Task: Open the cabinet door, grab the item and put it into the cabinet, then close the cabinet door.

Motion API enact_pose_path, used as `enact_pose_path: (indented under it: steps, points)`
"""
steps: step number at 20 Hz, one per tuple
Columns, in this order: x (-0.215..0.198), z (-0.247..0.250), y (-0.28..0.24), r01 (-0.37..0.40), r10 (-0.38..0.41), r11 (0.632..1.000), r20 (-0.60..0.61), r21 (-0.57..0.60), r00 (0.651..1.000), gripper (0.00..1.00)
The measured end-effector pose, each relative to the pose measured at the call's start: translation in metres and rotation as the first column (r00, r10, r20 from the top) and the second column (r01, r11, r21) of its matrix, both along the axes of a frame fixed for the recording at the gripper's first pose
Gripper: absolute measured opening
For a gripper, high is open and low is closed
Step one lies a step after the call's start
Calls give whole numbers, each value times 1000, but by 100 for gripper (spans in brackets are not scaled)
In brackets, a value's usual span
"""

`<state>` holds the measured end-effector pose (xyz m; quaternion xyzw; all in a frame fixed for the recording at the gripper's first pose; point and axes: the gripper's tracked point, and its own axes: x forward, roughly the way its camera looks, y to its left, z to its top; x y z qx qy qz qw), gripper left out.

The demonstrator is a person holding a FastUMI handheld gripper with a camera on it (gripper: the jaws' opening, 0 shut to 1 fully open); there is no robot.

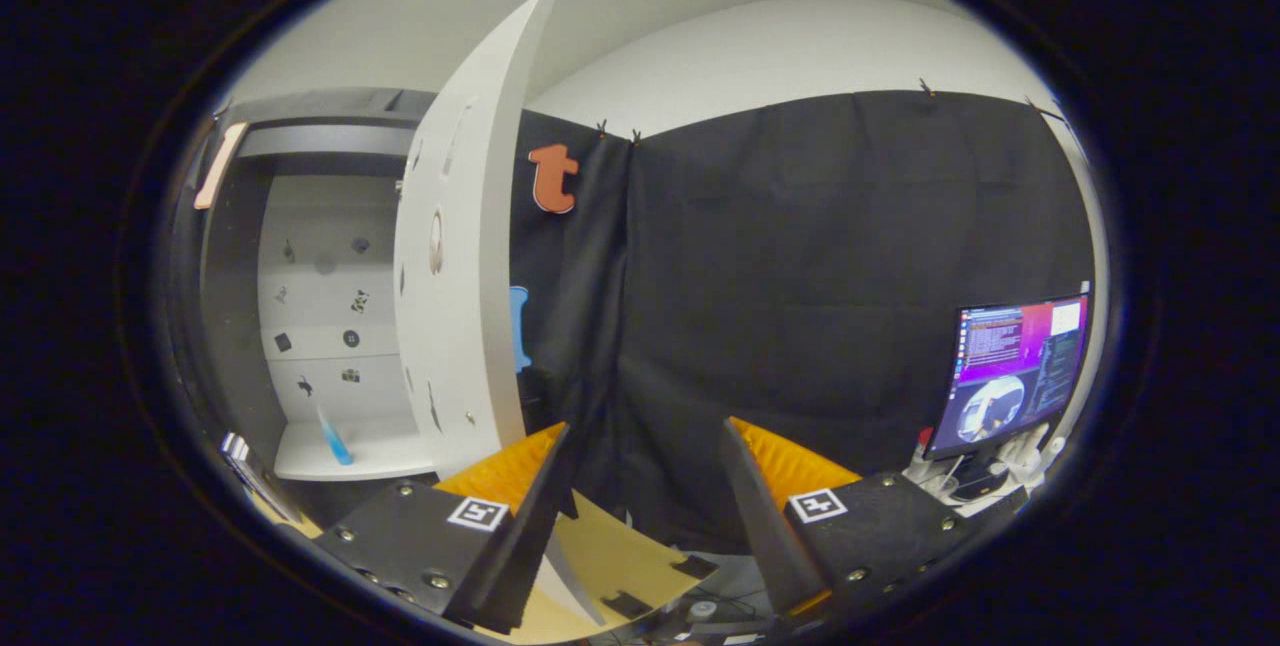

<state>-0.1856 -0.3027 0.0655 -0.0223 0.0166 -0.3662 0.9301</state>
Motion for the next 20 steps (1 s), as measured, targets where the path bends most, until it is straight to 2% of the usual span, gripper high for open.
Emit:
enact_pose_path:
  steps: [14,17,20]
  points:
    - [11,-3,23,-203,204,979,-43,35,978,84]
    - [11,-5,40,-289,292,956,-47,54,955,84]
    - [25,-10,74,-402,406,913,-54,69,912,84]
